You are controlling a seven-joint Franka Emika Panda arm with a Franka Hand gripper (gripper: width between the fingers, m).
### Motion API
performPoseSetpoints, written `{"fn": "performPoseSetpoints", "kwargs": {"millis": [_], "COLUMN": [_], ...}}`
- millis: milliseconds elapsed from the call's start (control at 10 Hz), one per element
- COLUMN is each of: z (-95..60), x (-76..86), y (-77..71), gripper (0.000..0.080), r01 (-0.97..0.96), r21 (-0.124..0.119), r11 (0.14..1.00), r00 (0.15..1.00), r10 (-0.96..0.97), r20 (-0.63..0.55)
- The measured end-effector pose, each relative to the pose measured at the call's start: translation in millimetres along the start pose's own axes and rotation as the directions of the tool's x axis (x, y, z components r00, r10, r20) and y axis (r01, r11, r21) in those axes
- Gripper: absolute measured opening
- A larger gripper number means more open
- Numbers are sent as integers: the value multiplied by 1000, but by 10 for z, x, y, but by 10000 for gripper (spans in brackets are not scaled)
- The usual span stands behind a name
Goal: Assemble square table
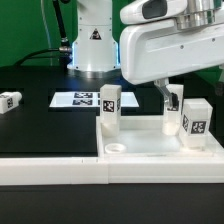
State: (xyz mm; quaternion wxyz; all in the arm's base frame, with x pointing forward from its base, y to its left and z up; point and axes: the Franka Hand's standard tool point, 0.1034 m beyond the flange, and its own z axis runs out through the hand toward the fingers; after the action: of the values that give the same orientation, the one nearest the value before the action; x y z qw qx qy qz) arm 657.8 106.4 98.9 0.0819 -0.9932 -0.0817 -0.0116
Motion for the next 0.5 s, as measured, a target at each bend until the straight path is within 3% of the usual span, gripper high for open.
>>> {"fn": "performPoseSetpoints", "kwargs": {"millis": [200, 500], "z": [10, 16], "x": [8, 19], "y": [-14, -9], "gripper": [649, 649], "r01": [2, 2], "r21": [15, 13], "r11": [1000, 1000], "r00": [998, 998], "r10": [-3, -3], "r20": [67, 58]}}
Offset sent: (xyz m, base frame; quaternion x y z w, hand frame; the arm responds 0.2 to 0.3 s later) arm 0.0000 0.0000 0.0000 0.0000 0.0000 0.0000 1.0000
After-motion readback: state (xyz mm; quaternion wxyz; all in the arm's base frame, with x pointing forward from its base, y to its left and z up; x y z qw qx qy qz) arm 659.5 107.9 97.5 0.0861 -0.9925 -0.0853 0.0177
